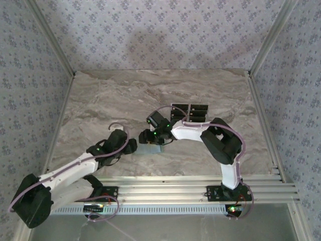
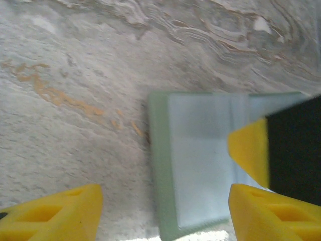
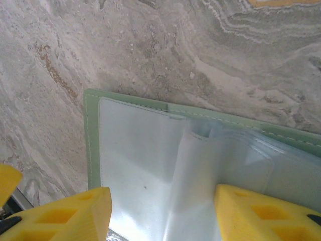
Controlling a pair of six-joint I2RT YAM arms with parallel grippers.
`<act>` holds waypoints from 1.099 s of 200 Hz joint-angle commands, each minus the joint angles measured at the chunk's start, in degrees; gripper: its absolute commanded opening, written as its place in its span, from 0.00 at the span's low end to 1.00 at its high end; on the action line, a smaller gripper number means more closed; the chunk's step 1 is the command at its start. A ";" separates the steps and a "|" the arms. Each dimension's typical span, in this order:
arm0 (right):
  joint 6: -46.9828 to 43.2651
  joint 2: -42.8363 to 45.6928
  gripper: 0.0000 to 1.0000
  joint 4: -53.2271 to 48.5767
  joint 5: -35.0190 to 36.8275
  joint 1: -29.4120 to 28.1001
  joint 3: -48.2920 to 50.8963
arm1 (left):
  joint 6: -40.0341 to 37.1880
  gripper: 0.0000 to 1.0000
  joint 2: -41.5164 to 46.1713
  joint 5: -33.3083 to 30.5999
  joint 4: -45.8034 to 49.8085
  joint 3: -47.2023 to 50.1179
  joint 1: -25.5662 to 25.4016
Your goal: Put the credit cards into the card holder
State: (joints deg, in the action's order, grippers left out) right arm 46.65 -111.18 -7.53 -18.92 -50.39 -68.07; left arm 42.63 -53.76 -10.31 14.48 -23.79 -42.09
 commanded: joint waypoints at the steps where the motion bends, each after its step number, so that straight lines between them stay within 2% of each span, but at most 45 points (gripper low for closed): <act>1: 2.15 -1.17 0.59 -0.55 -0.52 -0.50 0.86 | -1.27 0.67 1.40 0.95 -2.79 1.56 -2.24; 53: 3.42 -1.29 0.60 0.23 -0.59 -0.24 1.78 | -1.89 0.67 -1.00 -0.57 -6.39 2.49 -6.34; 126: 3.87 -1.38 0.60 0.72 -1.02 -0.19 1.94 | -4.92 0.67 -11.85 -3.20 -10.85 -2.30 -8.89; 220: 3.98 -0.93 0.60 0.98 -1.82 0.37 2.05 | -5.87 0.64 -21.89 -8.74 -7.25 -6.50 -10.69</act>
State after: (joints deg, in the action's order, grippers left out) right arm 49.98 -111.18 -5.65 -19.55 -50.15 -67.26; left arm 37.65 -73.45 -16.05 4.89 -27.86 -51.94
